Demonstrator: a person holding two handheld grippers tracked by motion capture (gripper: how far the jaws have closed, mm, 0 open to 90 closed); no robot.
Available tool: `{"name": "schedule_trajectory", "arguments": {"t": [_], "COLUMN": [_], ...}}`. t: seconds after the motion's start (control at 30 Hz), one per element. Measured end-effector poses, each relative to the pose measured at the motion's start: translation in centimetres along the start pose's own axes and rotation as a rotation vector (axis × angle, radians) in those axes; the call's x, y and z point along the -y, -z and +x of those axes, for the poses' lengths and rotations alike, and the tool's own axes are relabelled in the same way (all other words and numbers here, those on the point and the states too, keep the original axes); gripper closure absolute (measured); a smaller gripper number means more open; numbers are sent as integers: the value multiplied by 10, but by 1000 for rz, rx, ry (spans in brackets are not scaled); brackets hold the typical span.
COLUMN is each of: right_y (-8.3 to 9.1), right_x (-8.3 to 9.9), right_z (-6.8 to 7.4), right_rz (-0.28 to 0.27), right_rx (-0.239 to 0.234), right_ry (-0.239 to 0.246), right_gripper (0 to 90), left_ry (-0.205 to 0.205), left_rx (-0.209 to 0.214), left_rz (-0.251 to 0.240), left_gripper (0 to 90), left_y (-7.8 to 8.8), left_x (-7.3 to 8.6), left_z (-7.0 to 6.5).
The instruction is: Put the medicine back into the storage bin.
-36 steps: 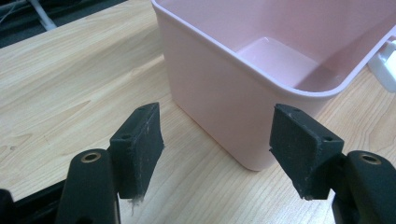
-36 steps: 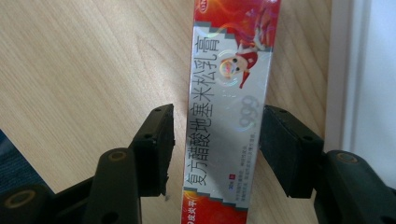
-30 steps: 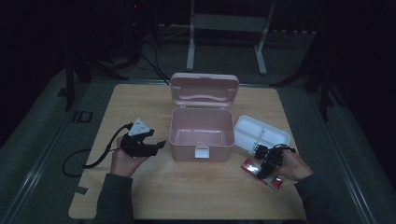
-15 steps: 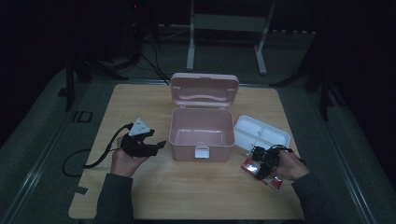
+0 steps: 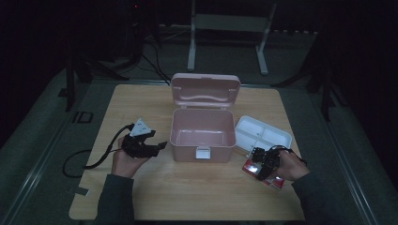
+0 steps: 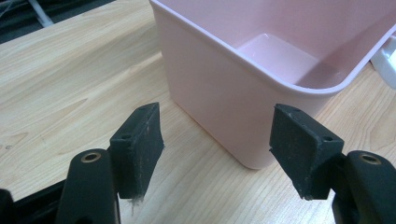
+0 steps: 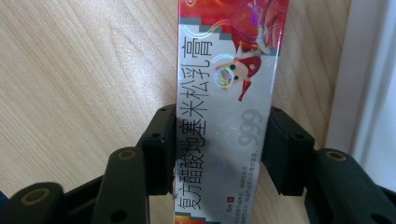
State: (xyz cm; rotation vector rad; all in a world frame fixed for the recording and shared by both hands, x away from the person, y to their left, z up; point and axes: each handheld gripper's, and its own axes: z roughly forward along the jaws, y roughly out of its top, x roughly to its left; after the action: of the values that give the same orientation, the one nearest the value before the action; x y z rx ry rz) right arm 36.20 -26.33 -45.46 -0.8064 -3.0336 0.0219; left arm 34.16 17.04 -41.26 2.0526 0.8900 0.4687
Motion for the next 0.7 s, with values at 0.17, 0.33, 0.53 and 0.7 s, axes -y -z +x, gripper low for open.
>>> {"name": "schedule_trajectory", "arguments": {"t": [0.17, 0.33, 0.53, 0.7], "right_y": [0, 3, 17, 29], "right_x": [1, 1, 1, -2], "right_z": [0, 2, 4, 3], "right_rz": [0, 6, -15, -30], "right_rx": [2, -1, -2, -1], "right_ry": [16, 45, 68, 80], "right_gripper": [512, 513, 514, 514], "left_ry": [1, 0, -2, -1], "left_rx": [-1, 0, 1, 2], "left_rz": [0, -1, 0, 0], "left_gripper": [339, 339, 339, 339], "left_y": [0, 0, 0, 0], "left_x": [0, 0, 0, 0], "left_z": [0, 0, -1, -1]}}
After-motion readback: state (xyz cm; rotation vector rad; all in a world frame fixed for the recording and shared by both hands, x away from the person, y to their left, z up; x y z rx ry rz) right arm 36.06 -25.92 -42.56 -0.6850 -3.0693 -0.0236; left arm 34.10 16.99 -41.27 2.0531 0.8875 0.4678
